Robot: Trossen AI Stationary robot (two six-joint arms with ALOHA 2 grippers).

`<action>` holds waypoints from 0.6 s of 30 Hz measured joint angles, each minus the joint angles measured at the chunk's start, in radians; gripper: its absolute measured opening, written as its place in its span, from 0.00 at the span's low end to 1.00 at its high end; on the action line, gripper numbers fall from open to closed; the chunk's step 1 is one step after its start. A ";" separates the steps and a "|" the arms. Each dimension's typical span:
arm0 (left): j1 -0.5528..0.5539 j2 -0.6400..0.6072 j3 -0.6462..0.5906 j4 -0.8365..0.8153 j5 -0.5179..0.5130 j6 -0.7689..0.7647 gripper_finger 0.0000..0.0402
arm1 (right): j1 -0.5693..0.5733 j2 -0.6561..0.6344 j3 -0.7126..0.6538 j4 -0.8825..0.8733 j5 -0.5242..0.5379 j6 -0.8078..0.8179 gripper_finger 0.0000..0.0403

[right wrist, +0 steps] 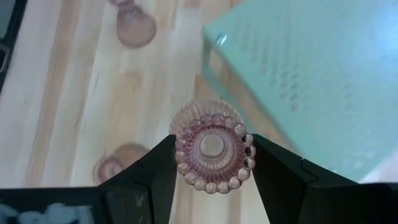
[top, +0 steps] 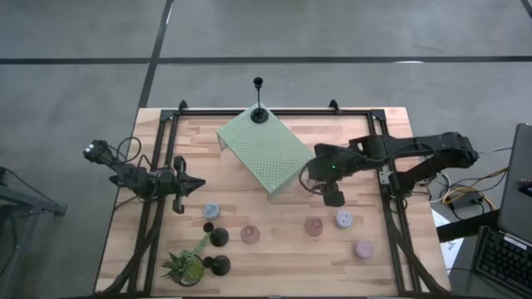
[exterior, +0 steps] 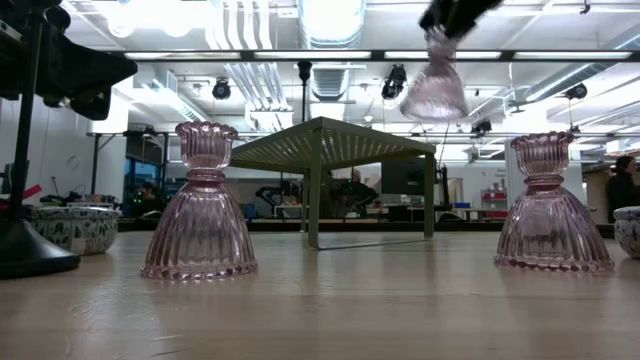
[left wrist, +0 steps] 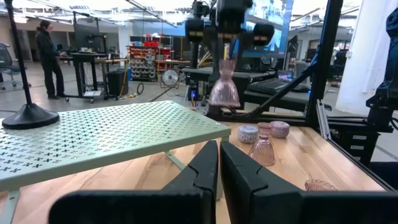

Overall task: Pick & Place candle stick holders
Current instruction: Put the top pink glass candle holder on the shelf aligned with the black candle holder

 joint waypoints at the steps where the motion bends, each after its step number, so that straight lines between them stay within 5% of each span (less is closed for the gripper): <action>1: 0.000 0.000 0.000 0.000 0.000 0.000 0.05 | -0.001 0.018 0.033 -0.012 0.009 -0.003 0.44; 18: 0.000 0.000 0.000 0.000 0.000 0.000 0.05 | -0.189 0.414 0.637 -0.198 0.023 0.075 0.44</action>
